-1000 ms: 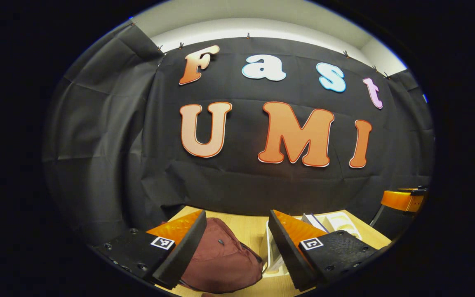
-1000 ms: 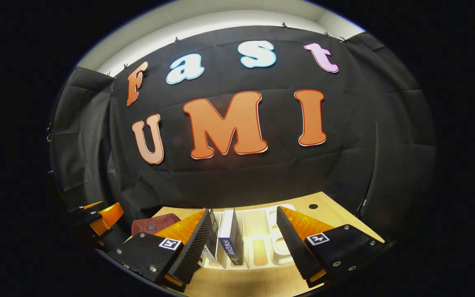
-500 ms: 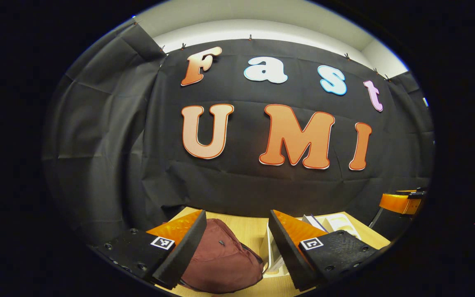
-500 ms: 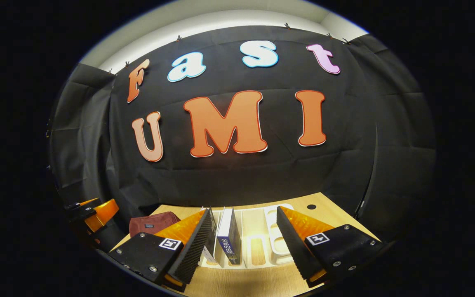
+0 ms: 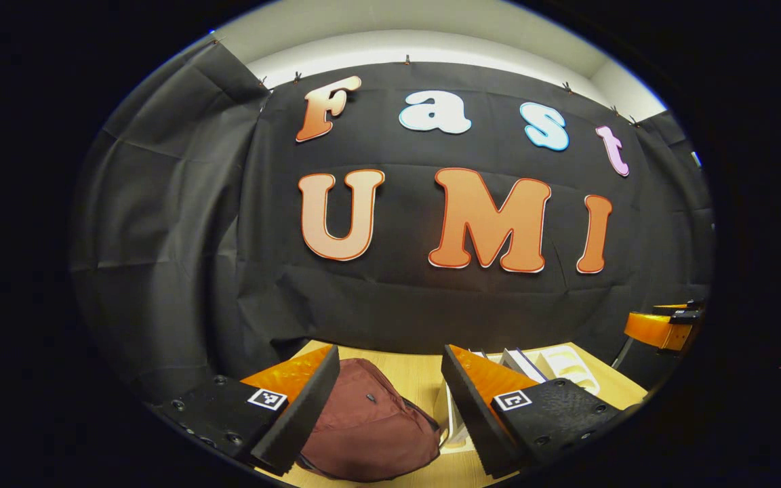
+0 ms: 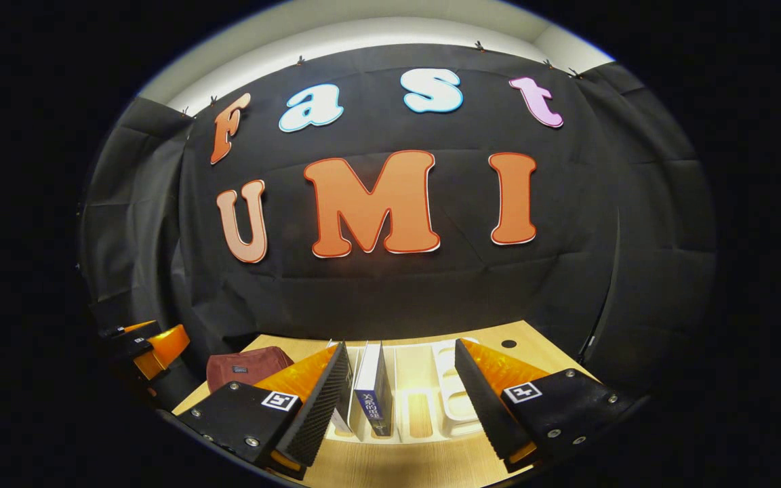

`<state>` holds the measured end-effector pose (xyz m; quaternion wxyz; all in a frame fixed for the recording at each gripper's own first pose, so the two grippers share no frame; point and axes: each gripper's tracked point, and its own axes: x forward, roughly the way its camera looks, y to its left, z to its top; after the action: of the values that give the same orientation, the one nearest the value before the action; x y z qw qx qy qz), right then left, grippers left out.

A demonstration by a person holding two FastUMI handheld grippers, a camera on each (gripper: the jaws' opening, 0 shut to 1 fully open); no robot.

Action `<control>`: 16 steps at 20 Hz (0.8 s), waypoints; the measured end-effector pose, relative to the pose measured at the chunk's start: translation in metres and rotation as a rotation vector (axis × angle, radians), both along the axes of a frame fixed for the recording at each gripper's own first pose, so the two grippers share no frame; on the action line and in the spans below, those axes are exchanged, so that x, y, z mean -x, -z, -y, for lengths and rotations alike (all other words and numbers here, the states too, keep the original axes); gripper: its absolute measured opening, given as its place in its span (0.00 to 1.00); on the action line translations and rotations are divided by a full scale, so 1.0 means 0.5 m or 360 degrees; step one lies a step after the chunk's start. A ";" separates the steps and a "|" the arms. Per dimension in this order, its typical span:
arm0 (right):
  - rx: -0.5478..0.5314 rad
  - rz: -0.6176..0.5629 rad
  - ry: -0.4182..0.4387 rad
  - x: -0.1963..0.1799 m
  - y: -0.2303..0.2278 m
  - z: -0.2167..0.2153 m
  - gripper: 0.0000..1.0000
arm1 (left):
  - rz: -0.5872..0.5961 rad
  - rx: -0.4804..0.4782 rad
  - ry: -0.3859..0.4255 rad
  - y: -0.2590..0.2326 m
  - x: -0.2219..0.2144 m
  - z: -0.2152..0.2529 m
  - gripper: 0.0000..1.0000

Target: Open the schoolbag, grab two books from the bookshelf and put them into the schoolbag.

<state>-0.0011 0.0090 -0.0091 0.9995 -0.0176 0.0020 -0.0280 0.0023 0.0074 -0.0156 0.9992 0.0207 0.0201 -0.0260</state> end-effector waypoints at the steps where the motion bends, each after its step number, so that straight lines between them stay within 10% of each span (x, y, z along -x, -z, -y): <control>1: 0.0001 -0.0002 -0.0005 -0.001 0.000 -0.003 0.94 | 0.0000 -0.0004 -0.0003 0.000 -0.002 -0.001 0.95; 8: -0.0021 -0.0064 0.0044 -0.001 0.030 0.021 0.94 | -0.0091 -0.0186 -0.0027 0.078 -0.013 -0.024 0.95; 16: -0.0060 -0.0193 0.0188 0.016 0.088 0.102 0.94 | -0.0398 -0.0850 0.0187 0.357 0.024 0.003 0.95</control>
<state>-0.0092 -0.0422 -0.0530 0.9942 -0.0004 0.0641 -0.0858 -0.0098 0.0060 -0.1941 0.9450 0.2806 0.1479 -0.0799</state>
